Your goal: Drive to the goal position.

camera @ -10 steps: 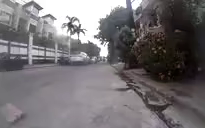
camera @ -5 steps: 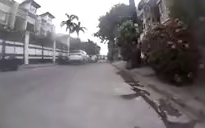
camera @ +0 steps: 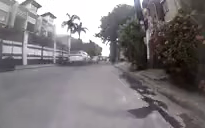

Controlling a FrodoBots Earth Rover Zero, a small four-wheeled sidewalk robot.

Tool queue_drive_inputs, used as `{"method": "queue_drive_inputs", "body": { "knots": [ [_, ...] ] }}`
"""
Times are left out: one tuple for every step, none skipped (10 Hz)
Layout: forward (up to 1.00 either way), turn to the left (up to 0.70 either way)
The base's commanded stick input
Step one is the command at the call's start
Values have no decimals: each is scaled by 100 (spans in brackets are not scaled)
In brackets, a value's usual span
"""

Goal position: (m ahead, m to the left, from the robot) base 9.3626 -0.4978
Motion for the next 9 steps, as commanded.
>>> {"method": "queue_drive_inputs", "body": {
  "knots": [
    [100, -40],
    [100, -36],
    [100, -8],
    [100, 0],
    [100, 0],
    [100, 0],
    [100, 0],
    [100, 0],
    [100, 0]
  ]
}}
